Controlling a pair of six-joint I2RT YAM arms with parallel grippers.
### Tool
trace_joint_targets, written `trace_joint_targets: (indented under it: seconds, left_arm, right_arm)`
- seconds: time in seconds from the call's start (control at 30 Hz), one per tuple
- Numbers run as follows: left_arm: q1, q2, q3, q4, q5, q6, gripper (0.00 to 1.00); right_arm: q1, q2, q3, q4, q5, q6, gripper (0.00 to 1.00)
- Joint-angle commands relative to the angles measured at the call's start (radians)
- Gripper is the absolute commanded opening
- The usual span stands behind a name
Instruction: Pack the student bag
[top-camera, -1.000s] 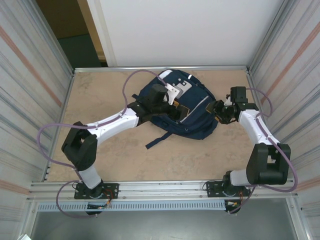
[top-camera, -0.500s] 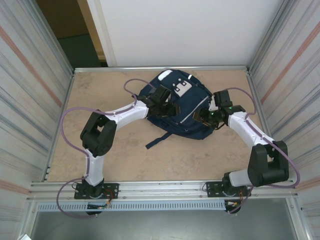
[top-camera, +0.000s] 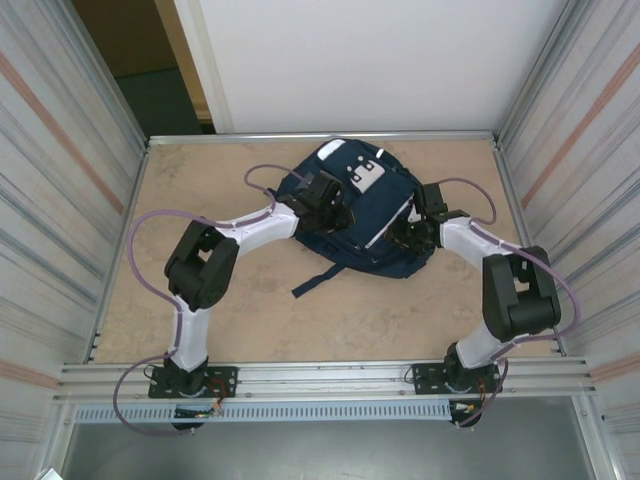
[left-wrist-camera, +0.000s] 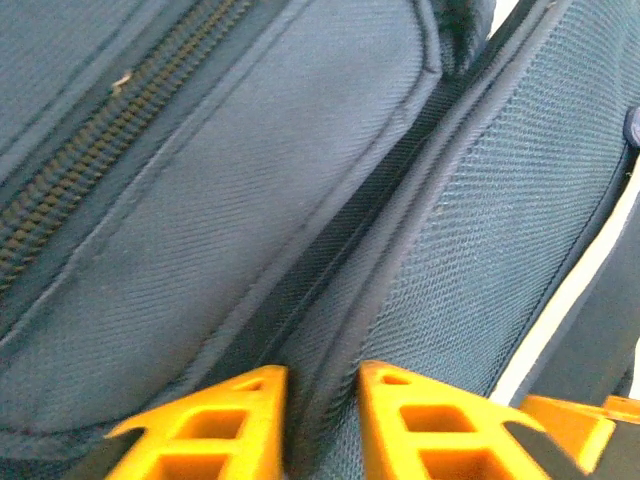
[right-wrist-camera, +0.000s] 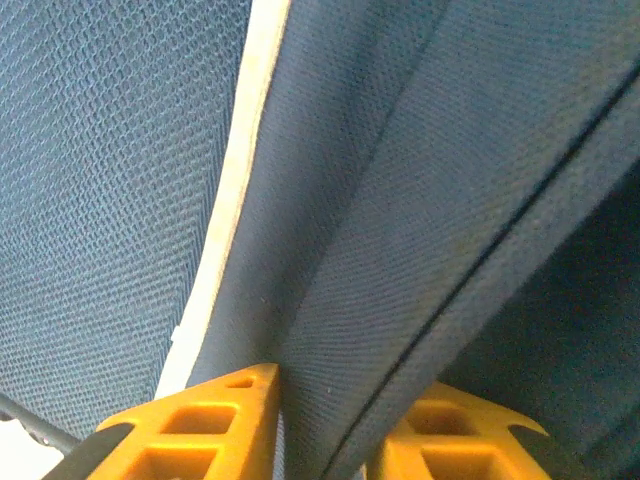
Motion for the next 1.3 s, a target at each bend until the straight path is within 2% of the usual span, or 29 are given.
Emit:
trace_joint_targets:
  seconds: [0.0, 0.1, 0.23, 0.27, 0.3, 0.33, 0.43, 0.5, 0.57, 0.67, 0.8, 0.93, 1.0, 1.03, 1.07, 1.13, 1.2, 1.27]
  left_arm:
    - [0.009, -0.021, -0.057, 0.094, 0.036, 0.014, 0.12]
    - [0.008, -0.061, -0.106, 0.116, 0.044, 0.03, 0.03]
    - [0.009, -0.086, -0.147, 0.155, 0.07, 0.014, 0.03]
    - [0.009, -0.089, -0.155, 0.171, 0.076, 0.005, 0.07]
    - [0.009, -0.091, -0.159, 0.178, 0.068, -0.007, 0.19]
    - [0.009, -0.094, -0.155, 0.167, 0.046, -0.017, 0.3]
    - [0.009, -0.083, -0.105, 0.08, -0.054, -0.022, 0.48]
    - [0.012, -0.056, -0.059, 0.037, -0.088, -0.01, 0.54]
    - [0.017, -0.022, -0.028, 0.037, -0.103, -0.017, 0.55]
    - [0.022, 0.023, 0.001, 0.049, -0.107, -0.026, 0.51]
    - [0.023, 0.045, 0.012, 0.065, -0.104, -0.015, 0.27]
    - [0.023, 0.041, 0.018, 0.064, -0.075, 0.012, 0.13]
    - [0.021, 0.028, 0.005, 0.083, -0.057, 0.022, 0.1]
    - [0.021, 0.023, -0.002, 0.099, -0.048, 0.029, 0.1]
    - [0.021, 0.019, -0.007, 0.105, -0.038, 0.037, 0.13]
    - [0.021, 0.022, -0.002, 0.108, -0.005, 0.087, 0.3]
    - [0.024, 0.033, 0.016, 0.094, 0.026, 0.155, 0.45]
    - [0.029, 0.054, 0.041, 0.074, 0.029, 0.244, 0.55]
  right_arm:
    - [-0.013, 0.074, 0.082, 0.097, -0.054, -0.024, 0.2]
    - [-0.031, 0.145, 0.16, 0.122, -0.119, -0.061, 0.2]
    - [-0.073, 0.2, 0.25, 0.116, -0.203, -0.074, 0.23]
    - [-0.083, 0.193, 0.256, 0.114, -0.21, -0.075, 0.26]
    - [-0.091, 0.173, 0.256, 0.096, -0.191, -0.074, 0.32]
    - [-0.094, 0.149, 0.252, 0.072, -0.156, -0.075, 0.37]
    - [-0.086, 0.031, 0.202, -0.02, -0.003, -0.073, 0.46]
    - [-0.062, -0.048, 0.144, -0.073, 0.066, -0.05, 0.48]
    - [-0.012, -0.13, 0.067, -0.091, 0.112, 0.013, 0.48]
    - [0.108, -0.22, -0.041, -0.037, 0.16, 0.127, 0.48]
    - [0.229, -0.266, -0.102, 0.011, 0.233, 0.231, 0.47]
    - [0.259, -0.243, -0.095, 0.043, 0.236, 0.183, 0.48]
    - [0.259, -0.223, -0.075, -0.025, 0.29, 0.308, 0.36]
    - [0.252, -0.211, -0.068, -0.064, 0.281, 0.355, 0.45]
    - [0.244, -0.203, -0.068, -0.052, 0.237, 0.352, 0.47]
    - [0.24, -0.193, -0.066, -0.031, 0.191, 0.348, 0.49]
    - [0.248, -0.202, -0.066, -0.024, 0.207, 0.323, 0.51]
    - [0.251, -0.221, -0.068, -0.017, 0.238, 0.274, 0.55]
